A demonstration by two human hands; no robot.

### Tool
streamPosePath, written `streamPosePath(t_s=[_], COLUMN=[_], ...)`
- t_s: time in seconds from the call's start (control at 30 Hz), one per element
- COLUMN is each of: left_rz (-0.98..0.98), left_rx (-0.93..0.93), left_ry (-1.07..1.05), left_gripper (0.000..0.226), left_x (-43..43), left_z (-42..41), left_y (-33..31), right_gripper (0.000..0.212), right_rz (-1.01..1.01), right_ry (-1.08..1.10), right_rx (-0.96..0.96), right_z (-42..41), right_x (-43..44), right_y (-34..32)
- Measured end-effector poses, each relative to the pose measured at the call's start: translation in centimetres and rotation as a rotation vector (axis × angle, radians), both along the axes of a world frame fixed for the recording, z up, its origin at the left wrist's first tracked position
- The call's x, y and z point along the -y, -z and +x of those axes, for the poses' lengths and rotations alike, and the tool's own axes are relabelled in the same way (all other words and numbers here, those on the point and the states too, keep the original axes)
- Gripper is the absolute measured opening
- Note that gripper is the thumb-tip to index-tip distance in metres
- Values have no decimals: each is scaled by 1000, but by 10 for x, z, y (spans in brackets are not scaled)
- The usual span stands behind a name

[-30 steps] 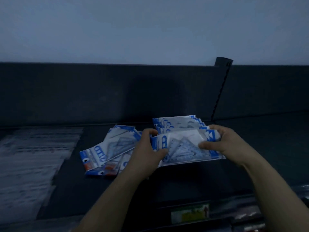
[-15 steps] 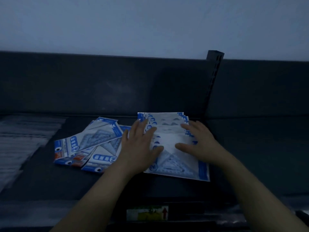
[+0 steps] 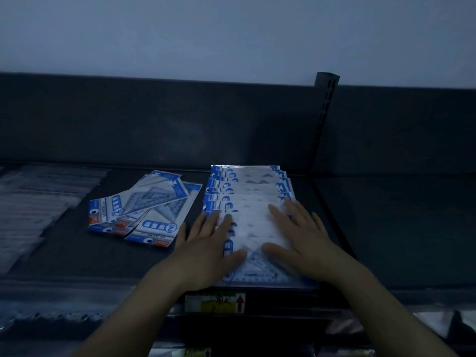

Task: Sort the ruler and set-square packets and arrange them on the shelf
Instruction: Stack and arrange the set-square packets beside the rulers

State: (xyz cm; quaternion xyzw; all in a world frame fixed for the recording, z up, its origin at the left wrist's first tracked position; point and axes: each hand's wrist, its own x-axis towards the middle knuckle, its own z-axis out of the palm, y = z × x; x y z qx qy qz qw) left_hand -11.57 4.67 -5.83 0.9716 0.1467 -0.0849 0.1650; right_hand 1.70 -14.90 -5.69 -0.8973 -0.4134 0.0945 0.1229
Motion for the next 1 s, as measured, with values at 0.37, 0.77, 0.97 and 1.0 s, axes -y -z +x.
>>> streamPosePath(t_s=[0.37,0.77,0.97,1.0], left_rz=[-161,-103,153,157], left_rx=[193,561,267,190], left_ry=[-125,-348,-438,-423], left_gripper=[86,42,68,78], left_x=[-1,-82,-179,-190], left_z=[16,-44,-43,-41], left_y=[0,-39,-28,-27], right_gripper=[108,69,66,64], right_rz=[172,135,52,44], right_ry=[236,5,-55,-63], right_rx=[-215,0,24,24], right_z=[2,-38,-53,-55], right_x=[-7,-94,-156,-167], right_y=[-3,-46,-53,-55])
